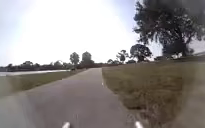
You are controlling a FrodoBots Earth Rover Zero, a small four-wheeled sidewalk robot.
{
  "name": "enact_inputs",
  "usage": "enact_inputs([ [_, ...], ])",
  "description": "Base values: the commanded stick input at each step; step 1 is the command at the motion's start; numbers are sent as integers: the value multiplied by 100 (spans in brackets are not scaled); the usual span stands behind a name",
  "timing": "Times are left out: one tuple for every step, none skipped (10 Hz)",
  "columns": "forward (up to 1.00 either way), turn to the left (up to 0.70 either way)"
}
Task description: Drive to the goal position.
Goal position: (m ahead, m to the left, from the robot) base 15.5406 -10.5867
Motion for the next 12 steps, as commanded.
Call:
enact_inputs([
  [100, 0],
  [100, 0],
  [100, 0],
  [100, 2],
  [100, 4],
  [100, 16],
  [100, 27],
  [100, 25],
  [100, 2],
  [100, 0],
  [100, 0],
  [100, 0],
])
